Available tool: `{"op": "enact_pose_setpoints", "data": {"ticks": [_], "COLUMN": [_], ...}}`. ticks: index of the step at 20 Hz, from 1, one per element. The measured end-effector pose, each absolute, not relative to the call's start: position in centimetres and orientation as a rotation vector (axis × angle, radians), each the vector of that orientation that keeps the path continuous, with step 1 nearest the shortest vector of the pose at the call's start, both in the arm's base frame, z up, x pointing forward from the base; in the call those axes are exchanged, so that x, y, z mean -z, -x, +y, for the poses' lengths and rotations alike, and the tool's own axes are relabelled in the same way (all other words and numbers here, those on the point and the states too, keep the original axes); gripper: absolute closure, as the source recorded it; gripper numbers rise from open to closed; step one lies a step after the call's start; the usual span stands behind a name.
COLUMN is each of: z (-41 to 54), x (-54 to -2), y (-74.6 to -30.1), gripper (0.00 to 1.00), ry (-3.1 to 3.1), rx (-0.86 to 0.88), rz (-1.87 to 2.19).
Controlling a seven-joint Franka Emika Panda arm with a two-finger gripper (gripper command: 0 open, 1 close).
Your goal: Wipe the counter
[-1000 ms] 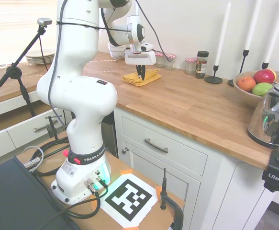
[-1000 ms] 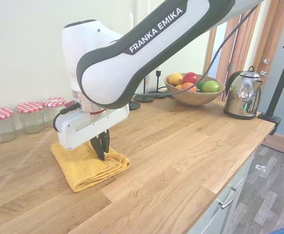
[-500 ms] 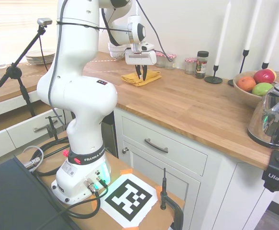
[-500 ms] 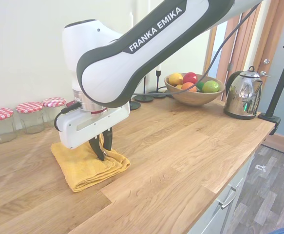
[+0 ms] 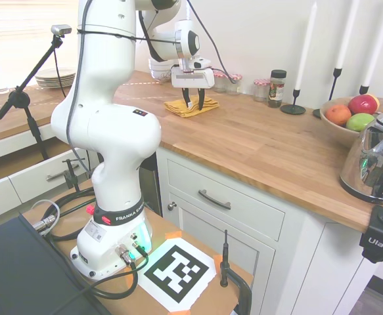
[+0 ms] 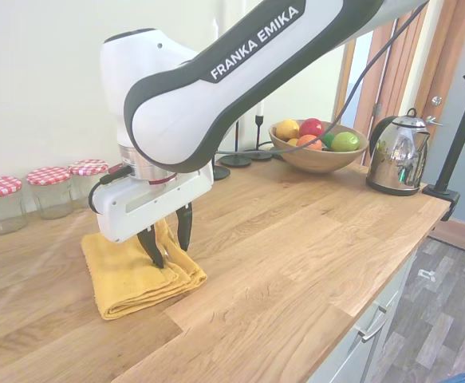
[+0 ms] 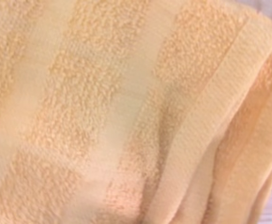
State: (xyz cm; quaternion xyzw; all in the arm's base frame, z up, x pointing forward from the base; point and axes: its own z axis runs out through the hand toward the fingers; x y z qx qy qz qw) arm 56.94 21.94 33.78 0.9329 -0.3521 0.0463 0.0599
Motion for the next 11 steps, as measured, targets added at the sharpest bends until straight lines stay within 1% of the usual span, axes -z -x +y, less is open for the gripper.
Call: {"op": "enact_pose_setpoints", "data": {"ticks": [11], "z": [20.5], "x": [-37.0], "y": [-55.2], "gripper": [0.00], "ry": [-2.854], "rx": [-0.163], "rz": [-1.057]}}
